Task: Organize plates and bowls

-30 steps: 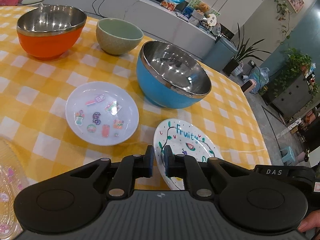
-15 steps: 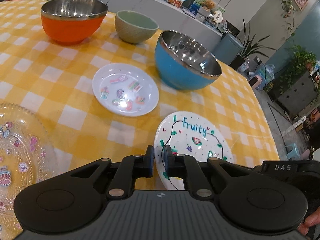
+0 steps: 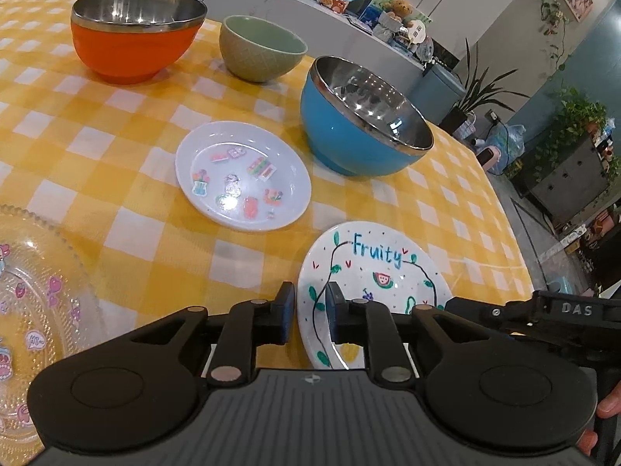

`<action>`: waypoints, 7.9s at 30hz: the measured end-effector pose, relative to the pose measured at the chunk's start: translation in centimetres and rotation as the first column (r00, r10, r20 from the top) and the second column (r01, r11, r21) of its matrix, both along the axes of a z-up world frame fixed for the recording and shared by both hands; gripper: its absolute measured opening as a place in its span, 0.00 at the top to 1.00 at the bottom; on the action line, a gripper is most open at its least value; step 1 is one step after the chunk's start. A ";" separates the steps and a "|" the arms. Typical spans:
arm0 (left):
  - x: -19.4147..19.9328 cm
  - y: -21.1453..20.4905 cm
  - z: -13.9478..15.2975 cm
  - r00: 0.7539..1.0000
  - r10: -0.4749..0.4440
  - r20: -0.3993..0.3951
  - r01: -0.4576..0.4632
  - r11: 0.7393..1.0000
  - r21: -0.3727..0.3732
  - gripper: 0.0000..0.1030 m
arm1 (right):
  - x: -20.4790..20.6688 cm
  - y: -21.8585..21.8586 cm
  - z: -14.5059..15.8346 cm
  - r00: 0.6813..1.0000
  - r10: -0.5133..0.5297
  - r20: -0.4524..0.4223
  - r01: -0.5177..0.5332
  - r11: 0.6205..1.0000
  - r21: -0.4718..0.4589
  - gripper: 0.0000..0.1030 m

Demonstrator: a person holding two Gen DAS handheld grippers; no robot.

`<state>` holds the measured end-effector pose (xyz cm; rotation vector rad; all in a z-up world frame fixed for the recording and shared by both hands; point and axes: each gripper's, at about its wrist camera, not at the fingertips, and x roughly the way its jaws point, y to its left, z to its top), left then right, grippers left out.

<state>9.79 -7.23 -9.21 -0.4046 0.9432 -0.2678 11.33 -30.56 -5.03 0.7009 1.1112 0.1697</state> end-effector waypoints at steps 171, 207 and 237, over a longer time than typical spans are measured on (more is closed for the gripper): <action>2.2 5.6 4.3 0.970 0.161 0.180 -0.202 0.951 0.236 0.56 | 2.4 16.5 1.6 0.955 -0.067 0.289 0.163 0.932 -0.323 0.52; 4.1 4.6 1.6 0.988 0.091 0.123 -0.118 0.965 0.235 0.96 | 4.3 17.4 -0.6 0.962 -0.009 0.273 0.088 0.956 -0.281 0.97; -4.1 10.8 8.7 0.970 0.227 0.091 -0.244 0.923 0.298 0.96 | -1.5 22.3 4.9 0.914 0.175 0.365 -0.117 0.977 -0.176 0.98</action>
